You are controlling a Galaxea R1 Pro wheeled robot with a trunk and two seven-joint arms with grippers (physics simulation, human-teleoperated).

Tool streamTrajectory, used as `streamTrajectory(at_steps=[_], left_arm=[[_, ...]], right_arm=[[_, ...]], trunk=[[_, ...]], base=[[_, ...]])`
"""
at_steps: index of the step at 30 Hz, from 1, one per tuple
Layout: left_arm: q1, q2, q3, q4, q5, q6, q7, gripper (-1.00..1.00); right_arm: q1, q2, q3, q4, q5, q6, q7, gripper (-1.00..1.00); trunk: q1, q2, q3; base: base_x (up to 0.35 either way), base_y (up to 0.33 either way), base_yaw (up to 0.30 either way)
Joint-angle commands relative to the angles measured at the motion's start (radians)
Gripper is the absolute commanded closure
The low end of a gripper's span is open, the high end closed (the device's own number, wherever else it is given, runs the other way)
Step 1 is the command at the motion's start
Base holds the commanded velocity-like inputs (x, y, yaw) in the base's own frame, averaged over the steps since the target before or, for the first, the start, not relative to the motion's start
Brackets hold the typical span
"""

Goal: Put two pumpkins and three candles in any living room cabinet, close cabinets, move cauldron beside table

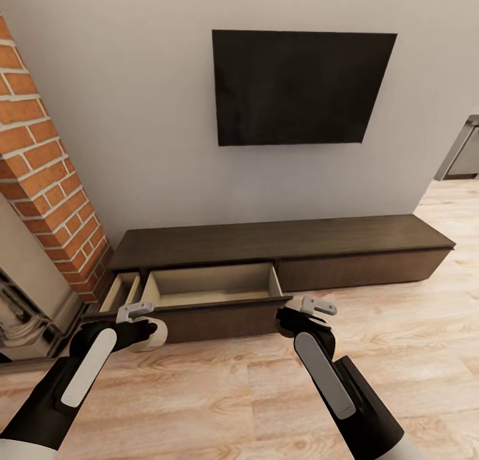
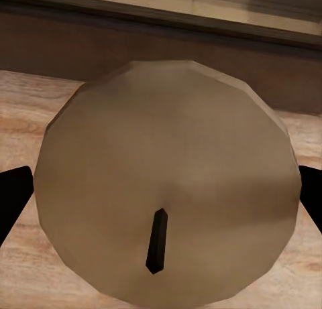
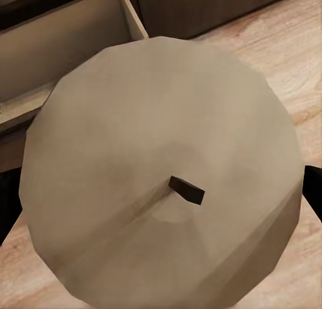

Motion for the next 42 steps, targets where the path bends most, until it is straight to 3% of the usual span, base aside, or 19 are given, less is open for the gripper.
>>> streamTrajectory(at_steps=[1,8,16,20,24,34,42], left_arm=[[-0.001,0.0,-0.002,-0.001,0.01,0.001,0.011,1.0],[-0.001,-0.001,-0.004,0.002,0.008,0.0,0.012,1.0],[-0.001,-0.003,-0.007,0.002,0.009,-0.002,0.016,1.0],[-0.001,-0.003,-0.007,0.002,0.01,-0.004,0.019,1.0],[-0.001,-0.003,-0.008,0.003,0.011,-0.004,0.019,1.0],[-0.001,-0.003,-0.008,0.003,0.011,-0.004,0.018,1.0],[-0.001,-0.003,-0.008,0.004,0.01,-0.004,0.015,1.0]], right_arm=[[-0.001,0.0,0.003,-0.001,-0.009,0.001,-0.002,1.0],[-0.001,0.001,0.052,0.007,-0.009,-0.004,-0.001,1.0],[-0.001,0.002,0.066,0.007,-0.009,-0.004,-0.001,1.0],[-0.001,0.003,0.156,0.004,0.0,-0.004,0.0,1.0],[-0.001,0.004,0.189,0.008,0.061,-0.005,0.003,1.0],[-0.001,0.011,0.194,0.033,0.084,-0.007,0.006,1.0],[-0.001,0.012,0.194,0.04,0.086,-0.007,0.079,1.0]], trunk=[[0.0,-0.001,-0.001],[0.0,-0.001,-0.001],[0.0,-0.001,-0.001],[0.0,-0.001,-0.001],[0.0,-0.001,-0.001],[0.0,-0.001,-0.001],[0.0,-0.001,-0.001]], base=[[0.028,0.02,0.0],[0.131,0.005,0.017],[0.211,0.0,0.224],[0.017,0.0,0.035],[0.156,0.0,0.004],[0.319,0.0,0.0],[0.25,0.025,0.0]])
